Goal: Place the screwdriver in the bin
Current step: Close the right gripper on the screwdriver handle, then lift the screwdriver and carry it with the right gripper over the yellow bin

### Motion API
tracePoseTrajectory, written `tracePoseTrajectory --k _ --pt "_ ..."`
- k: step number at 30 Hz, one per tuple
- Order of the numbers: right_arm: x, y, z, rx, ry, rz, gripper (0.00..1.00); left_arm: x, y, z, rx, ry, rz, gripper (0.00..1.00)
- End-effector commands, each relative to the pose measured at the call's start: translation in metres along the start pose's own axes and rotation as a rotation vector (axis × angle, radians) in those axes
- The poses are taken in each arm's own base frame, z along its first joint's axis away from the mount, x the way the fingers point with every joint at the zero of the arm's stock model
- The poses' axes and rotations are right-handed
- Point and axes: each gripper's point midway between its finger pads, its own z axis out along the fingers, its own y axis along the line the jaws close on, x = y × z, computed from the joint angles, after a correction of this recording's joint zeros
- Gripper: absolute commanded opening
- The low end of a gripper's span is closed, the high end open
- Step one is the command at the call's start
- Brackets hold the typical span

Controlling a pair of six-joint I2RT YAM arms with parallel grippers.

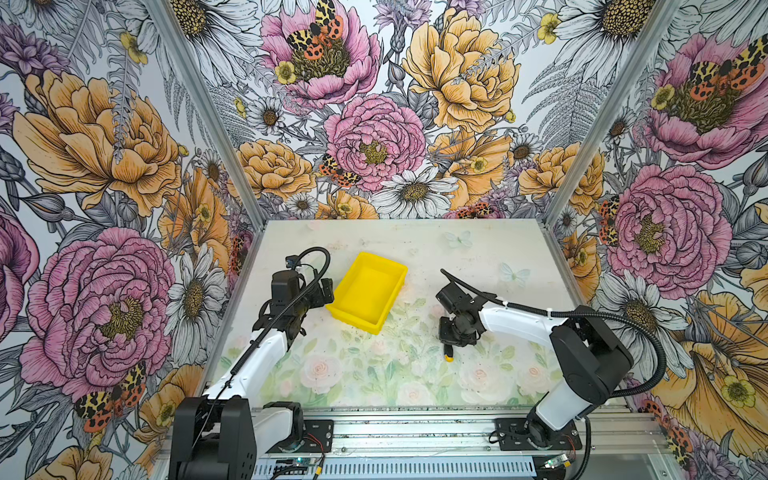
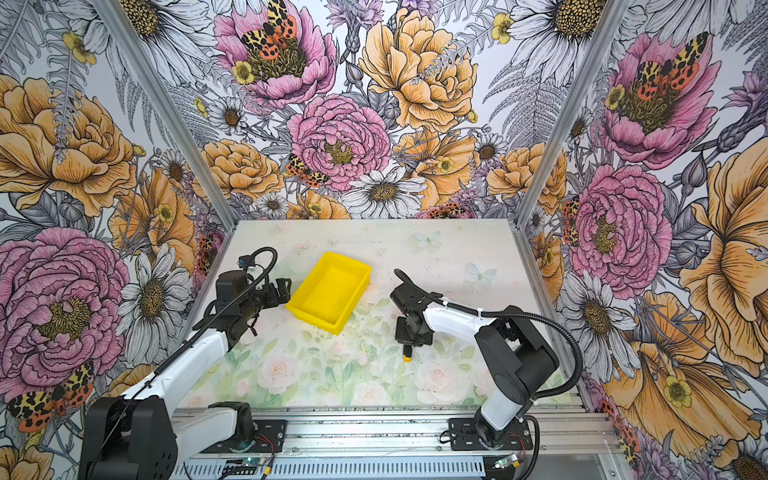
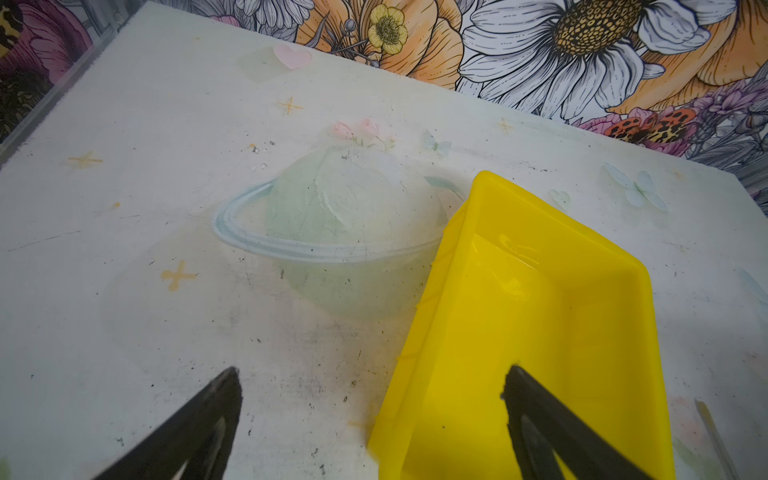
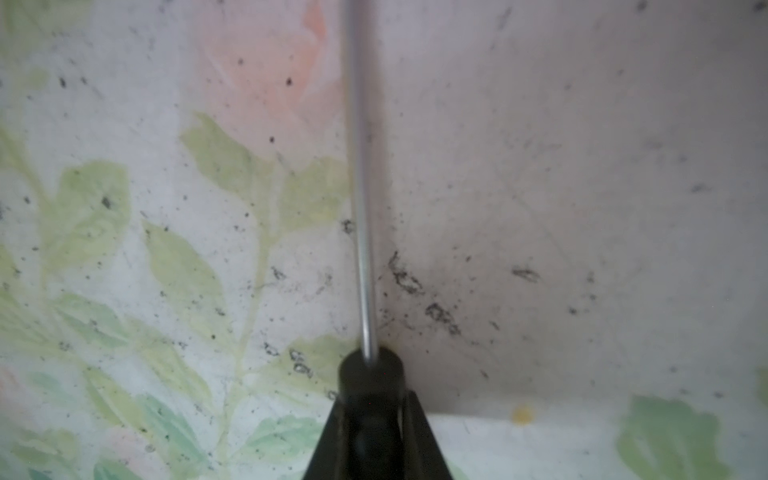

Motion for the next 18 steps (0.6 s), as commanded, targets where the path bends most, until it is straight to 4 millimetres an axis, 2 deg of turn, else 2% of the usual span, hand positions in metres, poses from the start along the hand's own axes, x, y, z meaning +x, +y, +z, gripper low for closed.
tracePoseTrajectory --k 1,4,11,18 --pt "0.001 -0.003 0.000 0.027 -0.002 -0.014 0.05 -0.003 -0.005 -0.002 0.023 -0.024 0.005 0.99" --pt "-0.003 0.004 -0.005 0.017 -0.027 -0.043 0.00 -0.004 -0.005 -0.003 0.024 -0.027 0.007 0.99" --pt "-0.020 0.023 -0.026 -0.013 -0.111 -0.104 0.00 -0.004 -0.004 -0.003 0.019 -0.029 0.007 0.99" --pt "-0.039 0.046 -0.054 -0.069 -0.193 -0.152 0.00 -0.004 -0.001 -0.004 0.009 -0.034 -0.007 0.99"
